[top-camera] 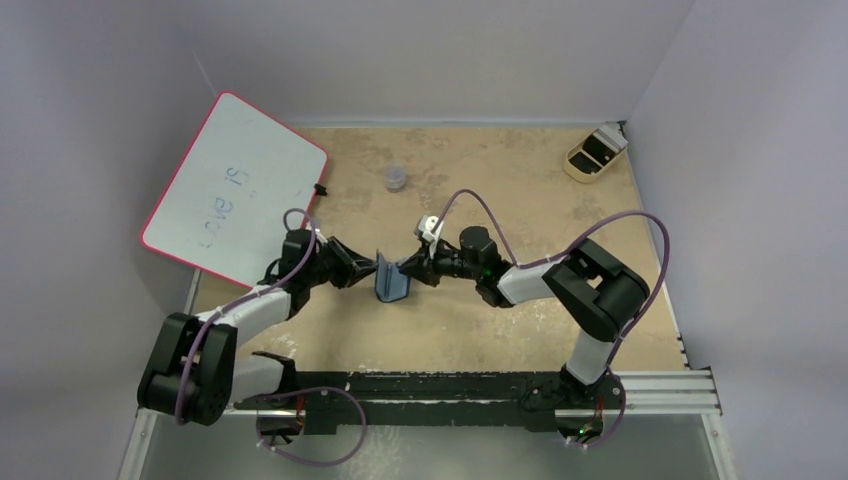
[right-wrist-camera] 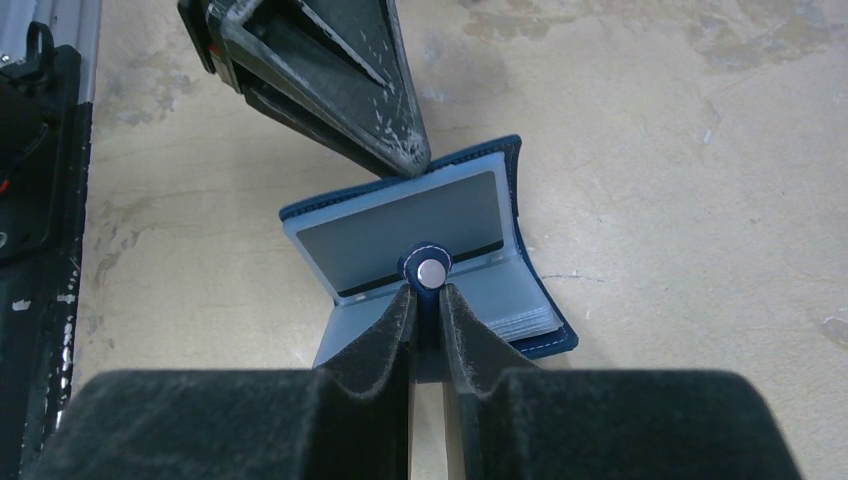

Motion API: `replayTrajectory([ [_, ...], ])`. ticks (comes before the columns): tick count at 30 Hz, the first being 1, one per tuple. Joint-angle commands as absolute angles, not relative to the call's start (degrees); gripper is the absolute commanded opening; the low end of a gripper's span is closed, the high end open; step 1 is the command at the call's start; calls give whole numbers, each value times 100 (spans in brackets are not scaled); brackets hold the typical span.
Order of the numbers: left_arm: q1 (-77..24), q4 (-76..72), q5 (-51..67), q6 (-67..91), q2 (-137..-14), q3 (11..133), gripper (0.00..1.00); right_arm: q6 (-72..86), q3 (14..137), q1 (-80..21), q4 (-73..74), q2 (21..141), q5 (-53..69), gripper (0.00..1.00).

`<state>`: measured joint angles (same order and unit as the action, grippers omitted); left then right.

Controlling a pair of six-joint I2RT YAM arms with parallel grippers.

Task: Put the credit cards into the card holder
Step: Close the card holder at the center of the board.

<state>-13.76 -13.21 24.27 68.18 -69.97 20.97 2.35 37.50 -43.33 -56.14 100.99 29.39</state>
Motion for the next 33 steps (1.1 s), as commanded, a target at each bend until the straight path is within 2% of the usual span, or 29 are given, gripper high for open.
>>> replayTrajectory([
  [1,-1569,-1600,2412,6859,-7172,2271,19,234,3724,-4342,-6283,10070,3083,14],
  [12,-2016,-1637,2182,6775,-7493,2599,26,217,3646,-4342,-6417,10180,3192,14],
  [19,-2145,-2080,2142,6925,-7846,2542,11,189,3548,-4342,-6578,10239,3239,14],
  [27,-2246,-1685,1793,6661,-8076,2737,10,158,3576,-4342,-6473,10336,3256,16],
  [33,-2283,-1404,1494,6501,-8064,2751,10,215,3632,-4342,-6083,10275,3239,23],
])
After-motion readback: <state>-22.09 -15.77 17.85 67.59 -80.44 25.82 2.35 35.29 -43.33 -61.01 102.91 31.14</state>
